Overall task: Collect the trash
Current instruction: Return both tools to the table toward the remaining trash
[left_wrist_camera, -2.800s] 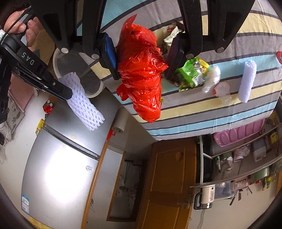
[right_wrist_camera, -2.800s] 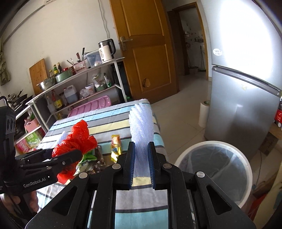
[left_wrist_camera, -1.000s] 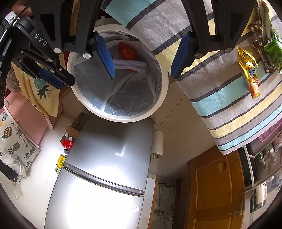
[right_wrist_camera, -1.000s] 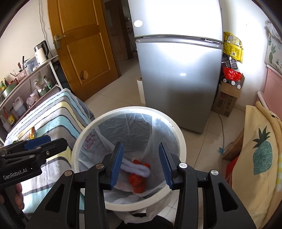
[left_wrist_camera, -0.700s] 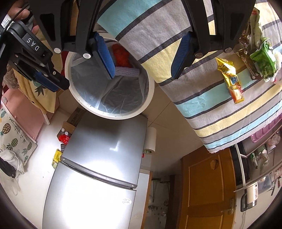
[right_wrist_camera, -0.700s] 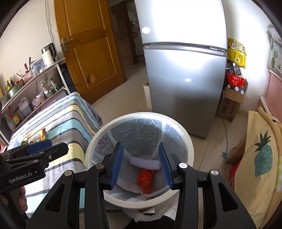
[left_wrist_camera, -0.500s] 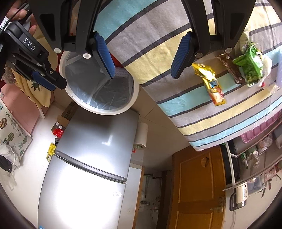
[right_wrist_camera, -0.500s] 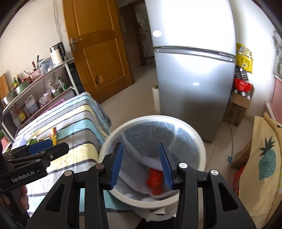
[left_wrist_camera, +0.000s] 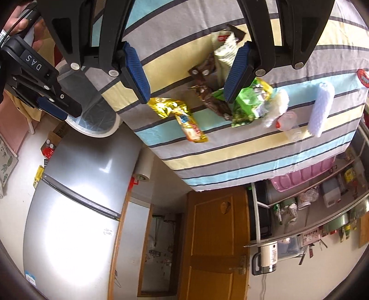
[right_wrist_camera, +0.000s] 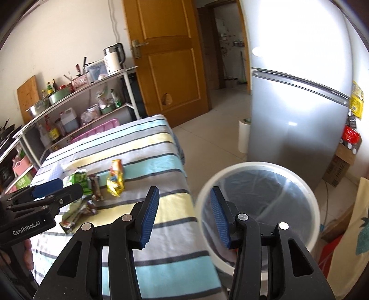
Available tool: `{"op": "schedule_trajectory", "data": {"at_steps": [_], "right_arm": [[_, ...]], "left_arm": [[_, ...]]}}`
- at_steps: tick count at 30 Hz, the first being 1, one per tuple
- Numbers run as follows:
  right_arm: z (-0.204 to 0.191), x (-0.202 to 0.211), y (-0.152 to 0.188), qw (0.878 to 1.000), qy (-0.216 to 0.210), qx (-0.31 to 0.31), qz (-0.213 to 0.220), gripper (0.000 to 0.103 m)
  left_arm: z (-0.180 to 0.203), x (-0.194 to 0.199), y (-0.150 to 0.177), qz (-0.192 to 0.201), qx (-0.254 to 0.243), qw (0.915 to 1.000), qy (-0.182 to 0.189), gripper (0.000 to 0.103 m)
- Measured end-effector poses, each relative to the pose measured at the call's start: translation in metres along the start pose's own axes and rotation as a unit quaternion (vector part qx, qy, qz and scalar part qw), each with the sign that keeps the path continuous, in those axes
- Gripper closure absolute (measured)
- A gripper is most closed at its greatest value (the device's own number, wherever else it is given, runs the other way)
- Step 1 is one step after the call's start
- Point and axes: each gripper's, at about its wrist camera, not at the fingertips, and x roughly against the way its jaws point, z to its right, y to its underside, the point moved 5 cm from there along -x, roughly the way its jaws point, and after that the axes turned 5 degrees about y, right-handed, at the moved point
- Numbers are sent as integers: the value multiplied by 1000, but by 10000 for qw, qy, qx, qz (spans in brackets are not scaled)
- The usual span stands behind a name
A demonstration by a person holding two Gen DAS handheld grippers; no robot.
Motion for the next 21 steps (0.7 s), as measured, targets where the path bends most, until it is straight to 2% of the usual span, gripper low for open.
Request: {"op": "schedule_trajectory", "data": {"at_steps": [9, 15, 21], "right_arm": [[-59, -26, -9, 9973, -599, 377, -220, 56], [-97, -46, -17, 9932, -777, 808, -314, 56], [-121, -73, -18, 9896, -735, 1082, -592, 56]], "left_arm": [[-73, 30, 10, 123, 452, 9972, -587, 36], [-123, 48, 18, 212, 827, 9918, -946, 36], [-175, 63, 29, 213, 1125, 9835, -1399, 35]]}}
